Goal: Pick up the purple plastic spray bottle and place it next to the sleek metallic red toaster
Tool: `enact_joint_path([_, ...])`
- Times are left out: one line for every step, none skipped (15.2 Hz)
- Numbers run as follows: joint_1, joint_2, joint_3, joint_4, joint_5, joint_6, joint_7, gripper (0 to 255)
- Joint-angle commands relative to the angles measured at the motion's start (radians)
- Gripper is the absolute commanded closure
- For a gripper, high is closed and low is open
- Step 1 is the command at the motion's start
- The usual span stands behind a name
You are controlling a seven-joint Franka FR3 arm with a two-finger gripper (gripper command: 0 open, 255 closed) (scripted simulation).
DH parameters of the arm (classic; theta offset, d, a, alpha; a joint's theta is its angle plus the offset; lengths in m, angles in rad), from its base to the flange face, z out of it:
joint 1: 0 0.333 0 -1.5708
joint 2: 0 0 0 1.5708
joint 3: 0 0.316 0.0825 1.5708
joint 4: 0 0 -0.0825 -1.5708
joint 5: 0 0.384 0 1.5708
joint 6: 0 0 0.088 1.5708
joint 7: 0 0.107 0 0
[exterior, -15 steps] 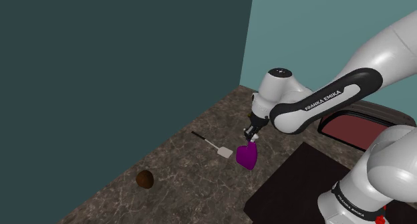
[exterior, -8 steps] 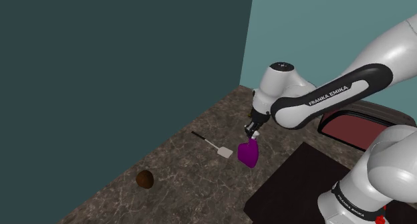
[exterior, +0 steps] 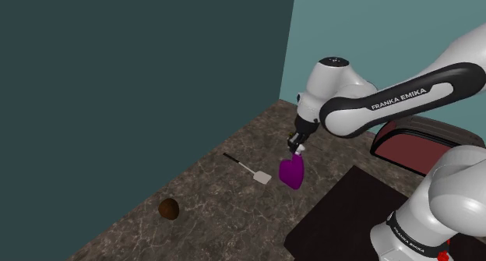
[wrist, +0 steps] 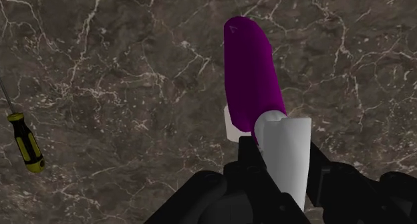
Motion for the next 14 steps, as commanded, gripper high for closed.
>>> enact_joint_path([0.001, -0.020, -0.004, 0.017, 0.002, -0.037, -0.003, 255])
enact_joint_path([0.002, -0.030, -0.005, 0.024, 0.002, -0.054, -0.005, 255])
enact_joint_path([0.003, -0.040, -0.007, 0.031, 0.003, -0.072, -0.006, 255])
enact_joint_path([0.003, -0.049, -0.008, 0.039, 0.004, -0.088, -0.007, 255])
enact_joint_path([0.004, -0.058, -0.010, 0.047, 0.004, -0.105, -0.009, 255])
enact_joint_path([0.004, -0.067, -0.011, 0.055, 0.005, -0.122, -0.010, 255])
enact_joint_path([0.005, -0.075, -0.012, 0.063, 0.005, -0.138, -0.011, 255])
enact_joint_path([0.005, -0.083, -0.014, 0.072, 0.005, -0.155, -0.012, 255])
enact_joint_path([0.006, -0.090, -0.015, 0.081, 0.005, -0.171, -0.013, 255])
enact_joint_path([0.006, -0.098, -0.016, 0.090, 0.005, -0.187, -0.014, 255])
enact_joint_path([0.006, -0.104, -0.018, 0.099, 0.005, -0.203, -0.015, 255])
enact_joint_path([0.006, -0.111, -0.019, 0.108, 0.005, -0.219, -0.016, 255])
enact_joint_path([0.006, -0.117, -0.020, 0.118, 0.005, -0.234, -0.016, 255])
enact_joint_path([0.006, -0.123, -0.021, 0.127, 0.005, -0.250, -0.017, 255])
